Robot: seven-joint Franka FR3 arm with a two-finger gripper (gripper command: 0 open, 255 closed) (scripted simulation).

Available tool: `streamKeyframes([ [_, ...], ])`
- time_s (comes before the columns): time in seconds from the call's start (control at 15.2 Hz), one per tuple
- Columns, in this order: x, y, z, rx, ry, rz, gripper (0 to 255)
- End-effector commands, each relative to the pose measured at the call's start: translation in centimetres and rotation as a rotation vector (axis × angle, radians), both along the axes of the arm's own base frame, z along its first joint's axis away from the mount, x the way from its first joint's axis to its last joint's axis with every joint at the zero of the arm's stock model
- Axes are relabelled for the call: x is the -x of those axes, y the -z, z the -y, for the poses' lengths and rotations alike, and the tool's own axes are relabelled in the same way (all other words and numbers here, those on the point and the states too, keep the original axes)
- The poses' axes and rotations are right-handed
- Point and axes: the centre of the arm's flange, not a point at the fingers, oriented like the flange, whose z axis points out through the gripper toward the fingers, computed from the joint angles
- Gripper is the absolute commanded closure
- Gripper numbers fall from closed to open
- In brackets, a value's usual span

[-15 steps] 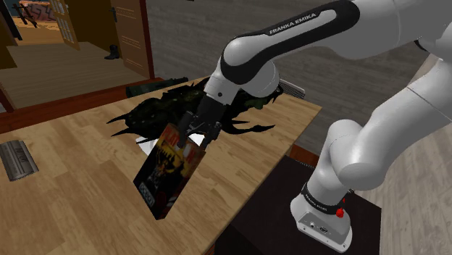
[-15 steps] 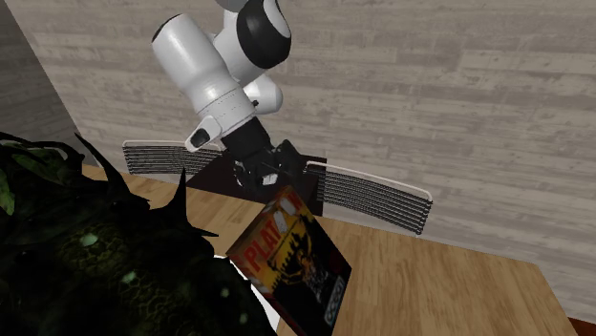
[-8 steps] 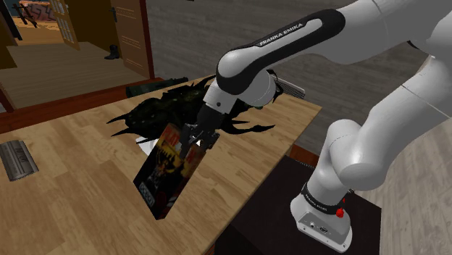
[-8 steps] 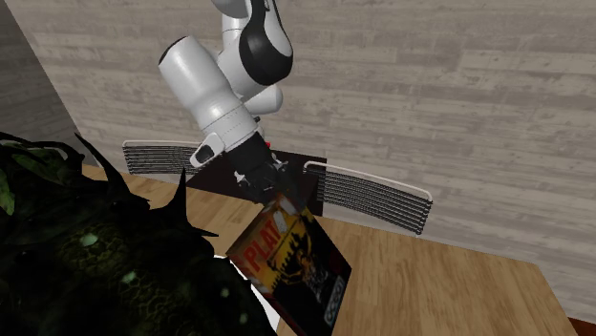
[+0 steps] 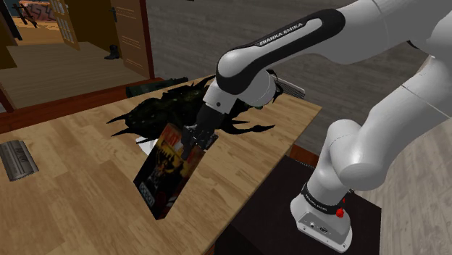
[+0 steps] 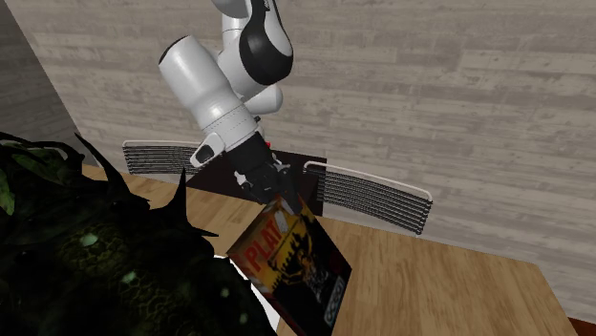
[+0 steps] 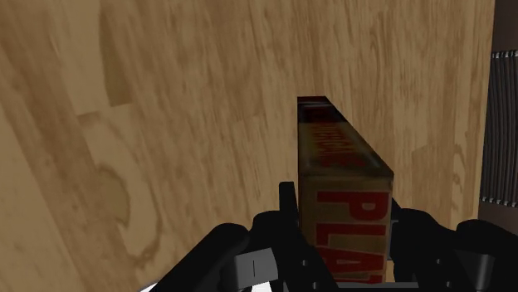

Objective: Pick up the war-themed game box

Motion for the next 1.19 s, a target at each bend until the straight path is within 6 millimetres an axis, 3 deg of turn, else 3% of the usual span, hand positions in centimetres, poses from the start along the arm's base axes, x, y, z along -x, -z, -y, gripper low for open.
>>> streamKeyframes([
  [0.0,0.0,0.1,0.1,0.002,0.001,-0.002,255],
  [0.99,0.0,-7.8,0.1,0.002,0.001,-0.002,255],
  [1.12,0.0,-7.9,0.1,0.002,0.001,-0.002,255],
])
